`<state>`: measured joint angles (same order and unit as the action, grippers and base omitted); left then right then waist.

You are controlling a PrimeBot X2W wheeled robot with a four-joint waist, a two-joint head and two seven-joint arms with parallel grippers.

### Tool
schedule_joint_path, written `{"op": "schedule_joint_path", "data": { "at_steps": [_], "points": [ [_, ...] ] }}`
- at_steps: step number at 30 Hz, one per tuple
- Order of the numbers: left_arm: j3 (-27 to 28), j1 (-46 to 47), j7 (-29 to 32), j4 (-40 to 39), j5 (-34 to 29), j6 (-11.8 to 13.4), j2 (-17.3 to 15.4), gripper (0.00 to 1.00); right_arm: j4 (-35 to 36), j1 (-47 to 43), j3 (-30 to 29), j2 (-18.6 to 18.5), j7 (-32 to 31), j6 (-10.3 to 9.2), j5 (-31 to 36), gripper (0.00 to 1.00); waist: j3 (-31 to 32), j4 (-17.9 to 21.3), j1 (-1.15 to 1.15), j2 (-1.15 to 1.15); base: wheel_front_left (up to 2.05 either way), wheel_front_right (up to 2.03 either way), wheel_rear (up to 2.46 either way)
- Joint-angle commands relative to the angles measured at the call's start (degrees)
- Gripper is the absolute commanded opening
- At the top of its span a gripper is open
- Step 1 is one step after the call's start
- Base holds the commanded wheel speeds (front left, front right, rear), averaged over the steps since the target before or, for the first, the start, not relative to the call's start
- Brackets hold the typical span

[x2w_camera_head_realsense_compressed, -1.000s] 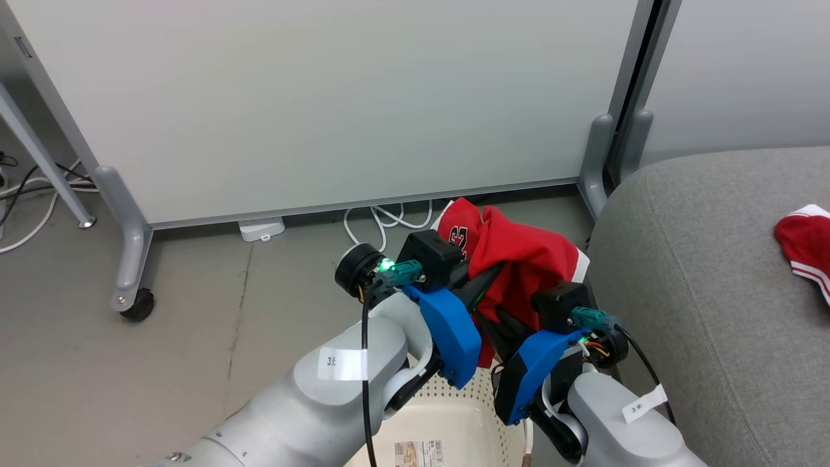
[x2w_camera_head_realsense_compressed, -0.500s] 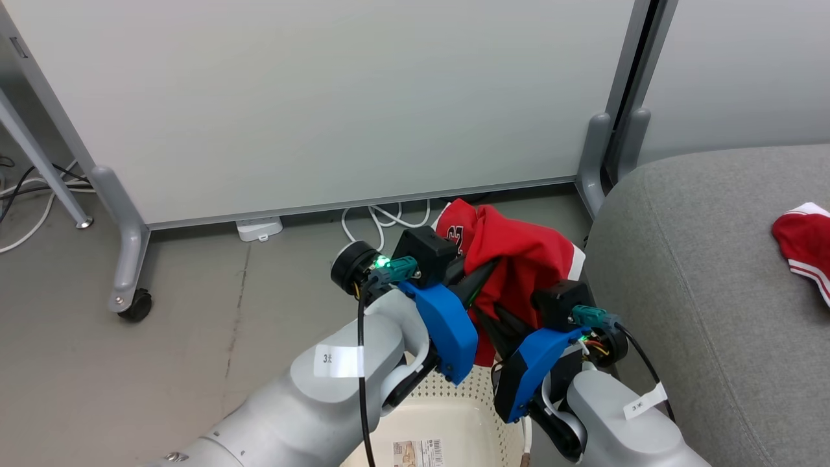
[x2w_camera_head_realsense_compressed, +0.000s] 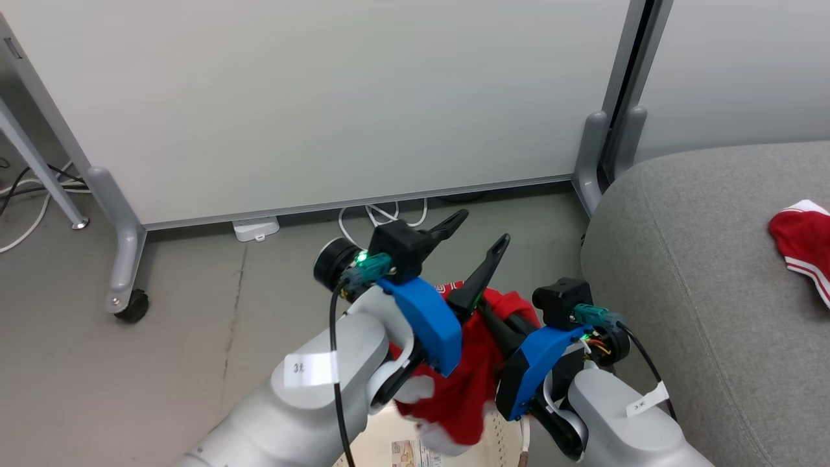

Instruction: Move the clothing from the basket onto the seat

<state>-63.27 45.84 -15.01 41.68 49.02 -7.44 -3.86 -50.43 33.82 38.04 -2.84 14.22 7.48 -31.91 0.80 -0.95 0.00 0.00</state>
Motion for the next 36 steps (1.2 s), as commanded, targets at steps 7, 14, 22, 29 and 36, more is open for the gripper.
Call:
{"op": "schedule_joint_path", "data": {
  "at_steps": [7, 14, 22, 29, 36],
  "points": [
    [9.8, -9.3, -0.2, -5.8, -6.9, -0.1, -3.0, 1.0, -0.3, 1.2, -1.9, -0.1, 0.7, 0.02, 0.6, 0.0, -0.3, -0.1, 0.0, 0.0, 0.0, 0.0, 0.0],
    [19.6, -19.4, -0.2, -12.5, -14.8, -0.1, -5.8, 1.0, 0.8, 1.0, -4.4, -0.1, 1.0, 0.03, 2.6, 0.0, -0.8, 0.0, 0.0, 0.0, 0.0, 0.0, 0.0],
    [29.2, -30.4, -0.2, -18.8, -21.6, -0.1, -7.5, 1.0, 2.2, -0.5, -7.8, -0.1, 1.0, 0.02, 4.9, 0.0, -1.0, 0.2, 0.0, 0.0, 0.0, 0.0, 0.0],
    [35.4, -36.1, -0.2, -21.4, -25.0, -0.1, -6.3, 1.0, 3.5, -1.7, -10.2, -0.1, 1.0, 0.02, 6.6, 0.0, -1.0, 0.0, 0.0, 0.0, 0.0, 0.0, 0.0],
    [37.3, -37.7, -0.2, -22.3, -26.7, -0.1, -5.1, 1.0, 4.8, -2.8, -11.5, -0.1, 0.3, 0.02, 7.4, 0.0, -1.1, -0.1, 0.0, 0.0, 0.0, 0.0, 0.0]
  ]
}}
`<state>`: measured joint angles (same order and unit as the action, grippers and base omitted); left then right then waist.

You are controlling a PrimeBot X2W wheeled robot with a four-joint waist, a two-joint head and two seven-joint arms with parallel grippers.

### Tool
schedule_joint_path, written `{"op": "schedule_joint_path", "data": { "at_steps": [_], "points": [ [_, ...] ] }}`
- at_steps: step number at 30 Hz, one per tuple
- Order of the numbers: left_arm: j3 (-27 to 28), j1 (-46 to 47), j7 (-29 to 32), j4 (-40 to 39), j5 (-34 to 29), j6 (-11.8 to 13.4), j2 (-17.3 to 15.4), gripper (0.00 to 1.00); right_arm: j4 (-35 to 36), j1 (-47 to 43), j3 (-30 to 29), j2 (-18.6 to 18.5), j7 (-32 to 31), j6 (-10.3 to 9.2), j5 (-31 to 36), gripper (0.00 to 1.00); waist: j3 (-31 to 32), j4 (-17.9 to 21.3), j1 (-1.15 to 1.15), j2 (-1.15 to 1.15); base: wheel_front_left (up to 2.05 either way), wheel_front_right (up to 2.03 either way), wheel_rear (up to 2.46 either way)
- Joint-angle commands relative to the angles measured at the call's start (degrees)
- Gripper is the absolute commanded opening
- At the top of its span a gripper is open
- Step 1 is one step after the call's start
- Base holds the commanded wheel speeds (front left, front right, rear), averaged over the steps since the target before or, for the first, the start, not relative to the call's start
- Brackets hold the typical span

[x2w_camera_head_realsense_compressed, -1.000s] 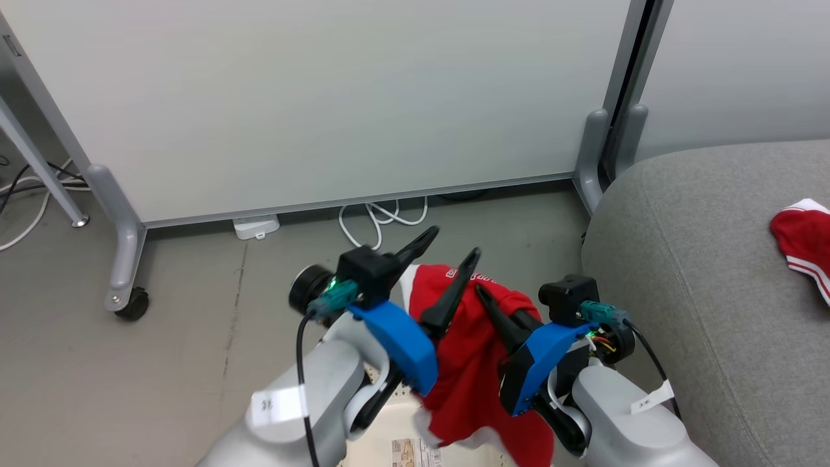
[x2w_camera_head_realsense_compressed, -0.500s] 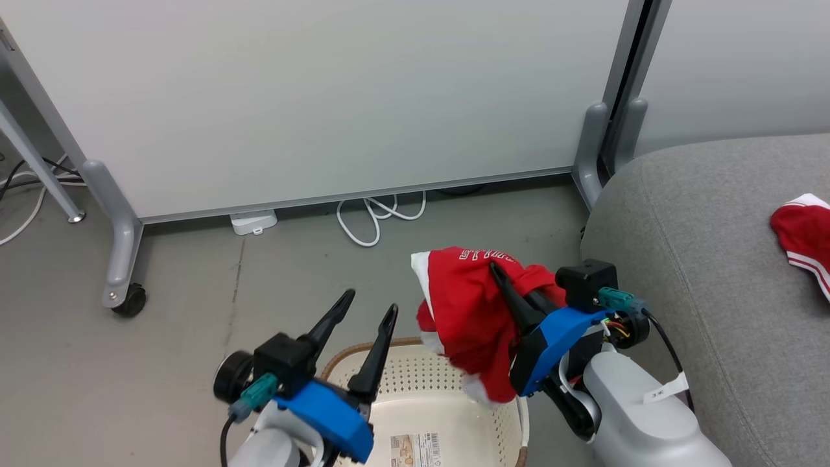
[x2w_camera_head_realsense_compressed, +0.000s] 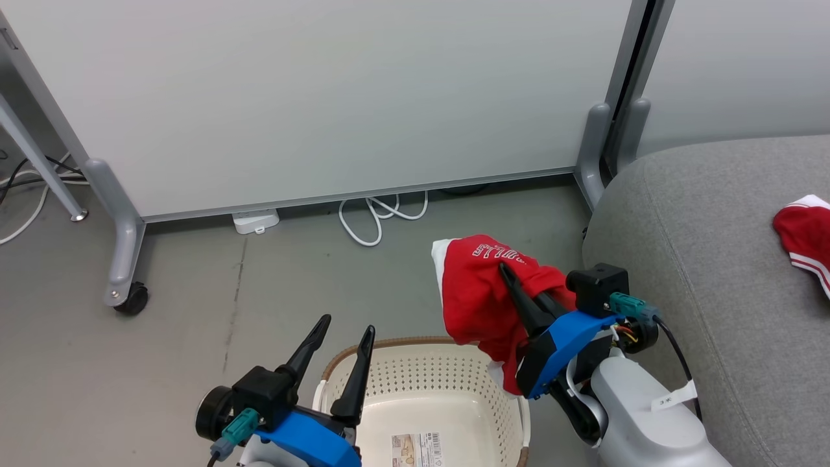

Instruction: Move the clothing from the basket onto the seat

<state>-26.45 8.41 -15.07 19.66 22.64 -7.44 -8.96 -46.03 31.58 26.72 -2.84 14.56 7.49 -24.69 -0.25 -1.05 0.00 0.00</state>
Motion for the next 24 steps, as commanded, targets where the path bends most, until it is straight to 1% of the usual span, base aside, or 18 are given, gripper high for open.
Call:
{"op": "schedule_joint_path", "data": {
  "at_steps": [1, 7, 12, 17, 24],
  "points": [
    [0.6, -0.4, -0.2, -0.4, -0.5, -0.1, 0.1, 1.0, 0.7, -0.7, -0.3, -0.1, -0.2, 0.01, 0.2, 0.0, 0.0, 0.1, 0.0, 0.0, 0.0, 0.0, 0.0],
    [0.9, -0.7, -0.2, -0.4, -1.0, -0.1, 0.4, 1.0, 1.9, -1.4, -0.7, -0.1, -0.9, 0.01, 0.7, 0.0, -0.1, 0.8, 0.0, 0.0, 0.0, 0.0, 0.0],
    [0.9, -0.4, -0.2, -0.3, -1.1, -0.1, 0.5, 1.0, 2.8, -1.5, -1.5, -0.1, -1.3, 0.01, 1.3, 0.0, -0.7, 2.4, 0.0, 0.0, 0.0, 0.0, 0.0],
    [0.9, 0.6, -0.2, -0.4, -1.0, -0.1, 0.5, 1.0, 4.0, -1.4, -2.0, -0.1, -1.7, 0.01, 1.5, 0.0, -1.6, 5.8, 0.0, 0.0, 0.0, 0.0, 0.0],
    [1.2, 1.1, -0.2, -0.7, -1.2, -0.1, 0.2, 1.0, 5.2, -1.8, -2.5, -0.1, -2.1, 0.02, 1.9, 0.0, -2.3, 12.7, 0.0, 0.0, 0.0, 0.0, 0.0]
  ]
}}
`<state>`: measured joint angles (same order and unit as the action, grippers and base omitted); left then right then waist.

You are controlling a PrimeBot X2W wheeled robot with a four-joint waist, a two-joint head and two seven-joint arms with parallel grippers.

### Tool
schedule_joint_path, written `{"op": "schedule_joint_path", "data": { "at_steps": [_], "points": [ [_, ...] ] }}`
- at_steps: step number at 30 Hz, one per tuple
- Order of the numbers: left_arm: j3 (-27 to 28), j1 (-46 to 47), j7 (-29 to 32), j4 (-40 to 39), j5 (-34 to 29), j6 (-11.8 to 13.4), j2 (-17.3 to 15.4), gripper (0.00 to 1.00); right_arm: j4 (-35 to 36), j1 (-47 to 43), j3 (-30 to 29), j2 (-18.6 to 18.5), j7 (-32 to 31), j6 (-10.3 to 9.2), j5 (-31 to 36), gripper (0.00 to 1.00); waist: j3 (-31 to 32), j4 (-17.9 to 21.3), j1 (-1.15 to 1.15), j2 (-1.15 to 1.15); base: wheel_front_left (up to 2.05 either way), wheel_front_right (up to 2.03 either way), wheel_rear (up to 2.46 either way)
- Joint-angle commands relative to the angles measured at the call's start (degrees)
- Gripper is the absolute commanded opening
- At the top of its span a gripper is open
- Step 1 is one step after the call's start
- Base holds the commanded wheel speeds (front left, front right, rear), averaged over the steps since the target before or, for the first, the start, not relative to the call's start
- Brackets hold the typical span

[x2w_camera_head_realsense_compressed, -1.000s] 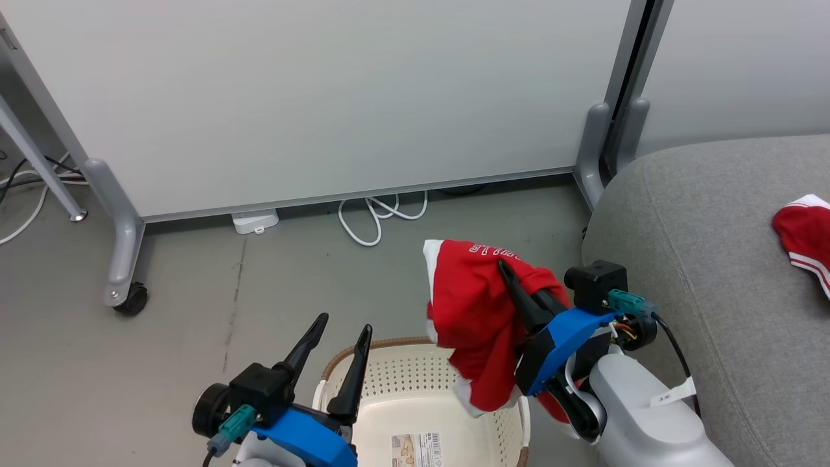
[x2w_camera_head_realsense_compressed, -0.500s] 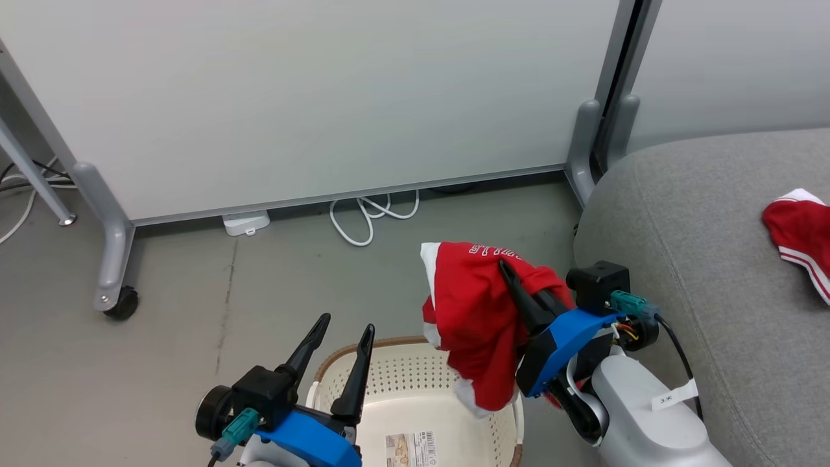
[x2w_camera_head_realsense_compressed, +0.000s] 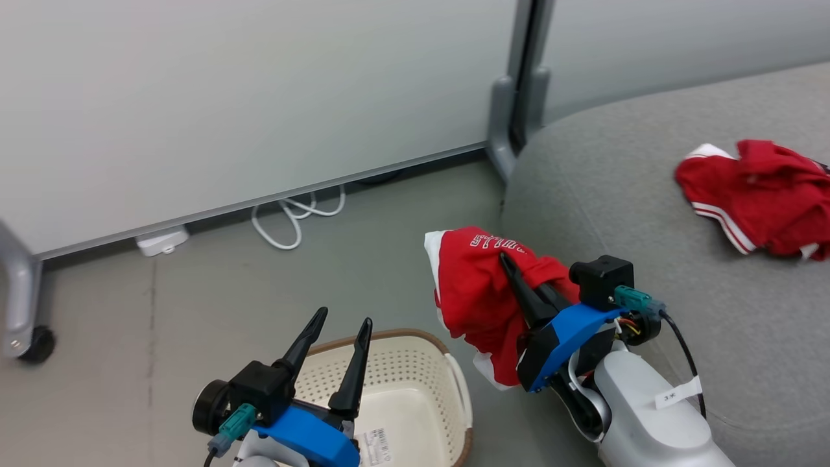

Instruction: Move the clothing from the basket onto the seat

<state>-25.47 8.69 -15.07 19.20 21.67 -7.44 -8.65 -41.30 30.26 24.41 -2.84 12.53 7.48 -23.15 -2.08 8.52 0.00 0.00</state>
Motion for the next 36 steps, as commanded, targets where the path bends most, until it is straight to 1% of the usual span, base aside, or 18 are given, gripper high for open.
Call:
{"op": "schedule_joint_path", "data": {
  "at_steps": [1, 3, 4, 5, 6, 7, 12, 22, 26, 36],
  "points": [
    [0.0, 0.8, -0.2, -0.2, -0.2, -0.1, 0.0, 1.0, 0.4, -0.6, -0.5, -0.1, -0.1, 0.02, 0.6, 0.0, -0.5, 4.1, 0.0, 0.0, 0.0, 0.0, 0.0],
    [0.1, 0.6, -0.2, -0.2, -0.2, -0.1, 0.0, 1.0, 0.6, -0.8, -0.8, -0.1, -0.1, 0.03, 0.7, 0.0, -0.6, 6.4, 0.0, 0.0, 0.0, 0.0, 0.0],
    [0.1, 0.6, -0.2, -0.2, -0.2, -0.1, 0.0, 1.0, 0.6, -0.8, -0.8, -0.1, -0.1, 0.03, 0.7, 0.0, -0.6, 6.4, 0.0, 0.0, 0.0, 0.0, 0.0],
    [0.1, 0.5, -0.2, -0.3, -0.3, -0.1, 0.1, 1.0, 0.8, -0.9, -1.5, -0.1, -0.1, 0.02, 1.0, 0.0, -0.8, 8.4, 0.0, 0.0, 0.0, 0.0, 0.0],
    [0.2, 0.5, -0.2, -0.3, -0.3, -0.1, 0.0, 1.0, 0.9, -1.0, -1.6, -0.1, -0.1, 0.03, 1.0, 0.0, -0.8, 9.4, 0.0, 0.0, 0.0, 0.0, 0.0],
    [0.2, 0.5, -0.2, -0.3, -0.3, -0.1, 0.0, 1.0, 0.9, -1.0, -1.6, -0.1, -0.1, 0.03, 1.0, 0.0, -0.8, 9.4, 0.0, 0.0, 0.0, 0.0, 0.0],
    [0.4, 0.6, -0.2, -0.3, -0.5, -0.1, 0.0, 1.0, 1.4, -1.4, -2.1, -0.1, -0.5, 0.03, 1.6, 0.0, -1.0, 14.2, 0.0, 0.0, 0.0, 0.0, 0.0],
    [0.9, 0.1, -0.2, -0.5, -0.6, -0.1, 0.1, 1.0, 2.9, -2.3, -2.8, -0.1, -0.9, 0.03, 1.3, 0.0, -1.5, 20.7, 0.0, 0.0, 0.0, 0.0, 0.0],
    [0.8, 0.0, -0.2, -0.4, -0.6, -0.1, 0.1, 1.0, 3.2, -2.8, -3.0, -0.1, -1.1, 0.03, 1.3, 0.0, -1.5, 22.1, 0.0, 0.0, 0.0, 0.0, 0.0],
    [0.2, 1.0, -0.2, -0.1, -0.3, -0.1, -0.5, 1.0, 3.9, -3.6, -3.9, -0.1, -1.2, 0.03, 1.5, 0.0, -2.1, 22.3, 0.0, 0.0, 0.0, 0.0, 0.0]
  ]
}}
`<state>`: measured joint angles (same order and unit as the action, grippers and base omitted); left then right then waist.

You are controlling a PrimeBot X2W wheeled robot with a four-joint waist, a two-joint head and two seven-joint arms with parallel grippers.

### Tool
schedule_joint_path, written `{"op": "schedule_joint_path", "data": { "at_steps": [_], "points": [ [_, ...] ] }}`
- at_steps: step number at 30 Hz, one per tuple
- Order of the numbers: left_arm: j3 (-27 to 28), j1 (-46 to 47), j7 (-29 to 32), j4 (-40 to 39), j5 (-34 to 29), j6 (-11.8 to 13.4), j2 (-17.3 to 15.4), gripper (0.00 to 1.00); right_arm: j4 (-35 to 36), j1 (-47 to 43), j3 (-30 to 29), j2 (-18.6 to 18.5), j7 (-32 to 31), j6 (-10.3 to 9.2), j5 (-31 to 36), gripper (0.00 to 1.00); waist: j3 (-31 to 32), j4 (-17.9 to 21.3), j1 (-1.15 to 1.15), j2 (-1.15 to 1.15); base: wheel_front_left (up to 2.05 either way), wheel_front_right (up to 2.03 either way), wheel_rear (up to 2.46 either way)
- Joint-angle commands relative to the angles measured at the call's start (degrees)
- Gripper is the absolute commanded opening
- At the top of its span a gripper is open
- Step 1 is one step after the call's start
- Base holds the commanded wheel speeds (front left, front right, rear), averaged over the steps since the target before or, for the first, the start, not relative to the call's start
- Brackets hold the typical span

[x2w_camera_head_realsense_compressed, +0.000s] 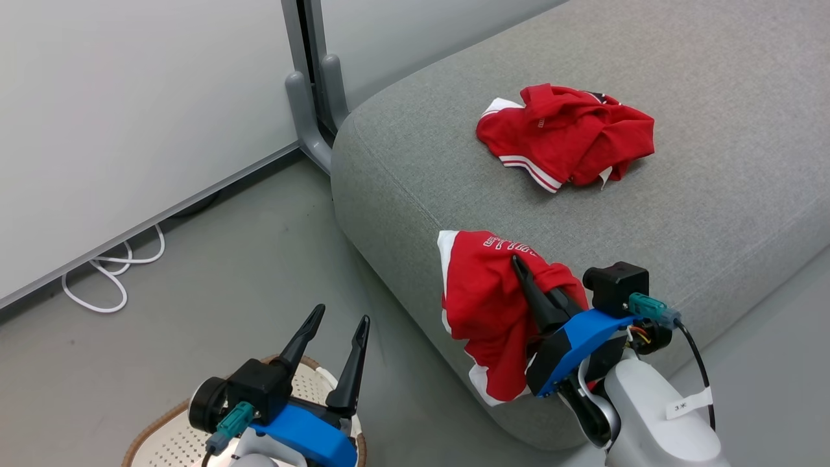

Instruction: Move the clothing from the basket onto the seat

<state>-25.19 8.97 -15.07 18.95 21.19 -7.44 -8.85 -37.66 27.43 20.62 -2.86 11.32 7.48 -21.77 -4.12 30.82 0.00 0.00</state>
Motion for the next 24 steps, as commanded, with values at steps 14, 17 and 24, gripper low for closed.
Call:
{"op": "schedule_joint_path", "data": {
  "at_steps": [14, 17, 24],
  "points": [
    [0.1, 2.3, -0.2, -1.4, -1.0, -0.1, -1.6, 1.0, 0.0, 6.4, -8.1, -0.1, -2.6, 0.03, 2.5, 0.0, -4.1, -1.5, 0.0, 0.0, 0.0, 0.0, 0.0],
    [-0.7, 3.9, -0.2, -2.0, -1.5, -0.1, -2.5, 1.0, 0.6, 11.3, -11.4, -1.3, -4.6, 0.02, 4.3, 0.0, -6.9, -2.6, 0.0, 0.0, 0.0, 0.0, 0.0],
    [-2.2, 9.1, -0.2, -4.2, -2.7, -0.1, -5.7, 1.0, 1.9, 22.6, -19.5, -5.9, -8.8, 0.03, 4.3, 0.0, -15.5, -5.9, 0.0, 0.0, 0.0, 0.0, 0.0]
  ]
}}
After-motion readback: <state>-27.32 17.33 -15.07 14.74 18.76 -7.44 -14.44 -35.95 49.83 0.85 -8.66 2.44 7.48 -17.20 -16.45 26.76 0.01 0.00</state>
